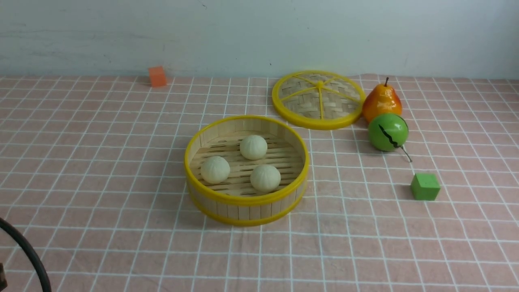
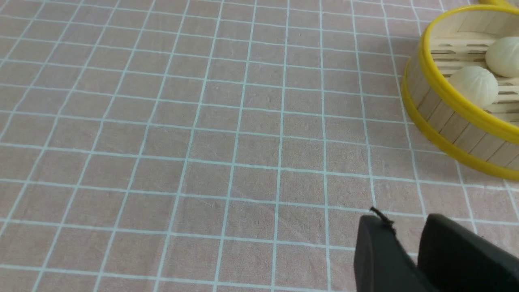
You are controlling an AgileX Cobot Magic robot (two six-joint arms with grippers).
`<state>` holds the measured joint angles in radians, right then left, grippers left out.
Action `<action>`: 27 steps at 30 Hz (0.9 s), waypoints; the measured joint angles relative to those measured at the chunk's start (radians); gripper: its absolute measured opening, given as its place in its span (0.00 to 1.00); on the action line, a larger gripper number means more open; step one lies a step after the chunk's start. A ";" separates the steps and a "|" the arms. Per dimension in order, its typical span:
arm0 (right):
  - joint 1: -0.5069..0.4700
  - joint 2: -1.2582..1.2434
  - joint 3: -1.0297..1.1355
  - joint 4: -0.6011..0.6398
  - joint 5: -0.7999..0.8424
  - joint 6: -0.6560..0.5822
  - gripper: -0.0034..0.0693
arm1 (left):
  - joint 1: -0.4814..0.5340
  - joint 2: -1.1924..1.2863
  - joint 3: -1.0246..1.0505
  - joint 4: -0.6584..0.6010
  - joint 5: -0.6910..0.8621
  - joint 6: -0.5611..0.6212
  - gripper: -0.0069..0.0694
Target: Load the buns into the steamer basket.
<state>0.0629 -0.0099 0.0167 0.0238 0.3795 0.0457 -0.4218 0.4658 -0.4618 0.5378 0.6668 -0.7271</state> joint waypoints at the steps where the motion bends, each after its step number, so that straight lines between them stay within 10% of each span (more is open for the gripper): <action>1: 0.000 0.000 0.000 0.000 0.000 0.000 0.04 | 0.000 -0.021 0.022 -0.001 -0.010 0.000 0.29; 7: -0.001 0.000 0.000 0.000 0.000 0.000 0.05 | 0.077 -0.251 0.184 -0.039 -0.076 0.037 0.29; 15: -0.001 0.000 0.000 0.000 0.000 0.000 0.06 | 0.356 -0.476 0.461 -0.308 -0.480 0.372 0.07; 27: -0.001 0.000 0.000 0.000 0.001 0.000 0.08 | 0.344 -0.476 0.493 -0.435 -0.266 0.414 0.07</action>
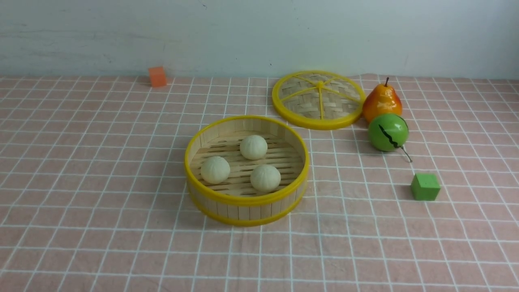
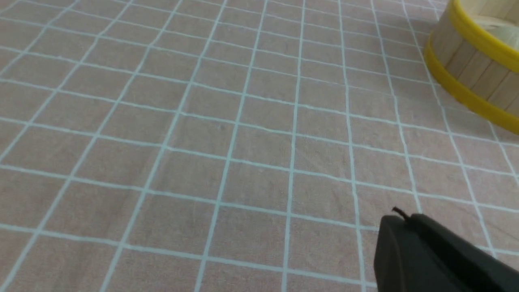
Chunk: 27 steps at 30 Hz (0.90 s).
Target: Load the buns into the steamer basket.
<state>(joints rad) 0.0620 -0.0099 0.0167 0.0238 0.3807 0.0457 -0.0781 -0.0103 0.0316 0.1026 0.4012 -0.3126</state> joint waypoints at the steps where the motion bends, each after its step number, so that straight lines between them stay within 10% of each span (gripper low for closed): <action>1: 0.000 0.000 0.000 0.000 0.000 0.000 0.08 | -0.007 0.000 0.000 0.000 0.000 0.001 0.07; 27: 0.000 0.000 0.000 0.000 0.000 0.000 0.11 | -0.010 0.000 0.000 0.000 0.001 0.001 0.07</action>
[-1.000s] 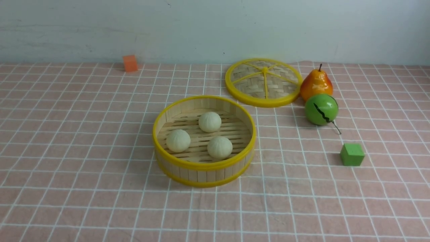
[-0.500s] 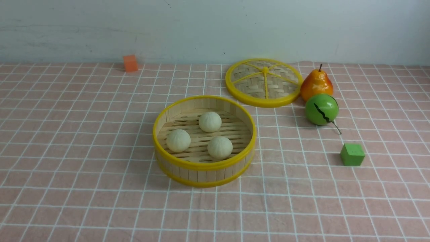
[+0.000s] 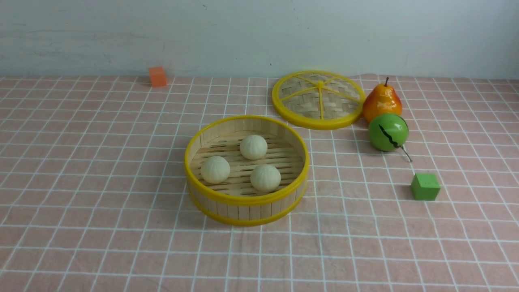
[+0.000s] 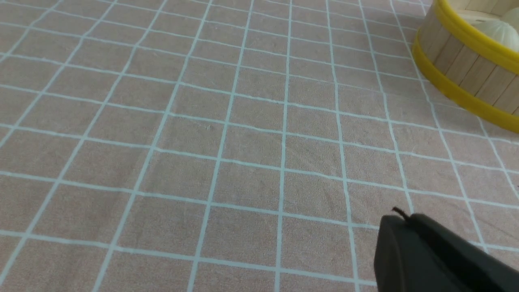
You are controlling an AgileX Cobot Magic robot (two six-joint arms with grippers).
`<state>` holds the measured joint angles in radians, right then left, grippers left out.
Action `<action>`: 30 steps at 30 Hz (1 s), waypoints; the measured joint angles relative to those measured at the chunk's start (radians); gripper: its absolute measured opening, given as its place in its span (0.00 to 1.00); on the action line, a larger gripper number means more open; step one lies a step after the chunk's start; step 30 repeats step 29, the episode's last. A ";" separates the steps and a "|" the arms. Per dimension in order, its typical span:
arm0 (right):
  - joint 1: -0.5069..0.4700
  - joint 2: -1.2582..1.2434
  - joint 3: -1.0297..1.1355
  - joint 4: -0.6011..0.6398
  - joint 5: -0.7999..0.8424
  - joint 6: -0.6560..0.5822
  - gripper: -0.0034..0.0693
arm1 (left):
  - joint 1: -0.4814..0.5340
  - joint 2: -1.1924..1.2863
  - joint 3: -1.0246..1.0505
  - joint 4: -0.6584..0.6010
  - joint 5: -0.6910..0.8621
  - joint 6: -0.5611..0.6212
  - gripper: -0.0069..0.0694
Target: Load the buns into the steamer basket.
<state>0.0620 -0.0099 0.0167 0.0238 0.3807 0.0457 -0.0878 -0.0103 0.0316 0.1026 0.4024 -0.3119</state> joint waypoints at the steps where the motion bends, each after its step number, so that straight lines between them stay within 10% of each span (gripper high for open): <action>1: 0.000 0.000 0.000 0.000 0.000 0.000 0.11 | 0.000 0.000 0.000 0.000 0.000 0.000 0.07; 30: 0.000 0.000 0.000 0.000 0.000 0.000 0.16 | 0.000 0.000 0.000 0.000 0.000 0.000 0.07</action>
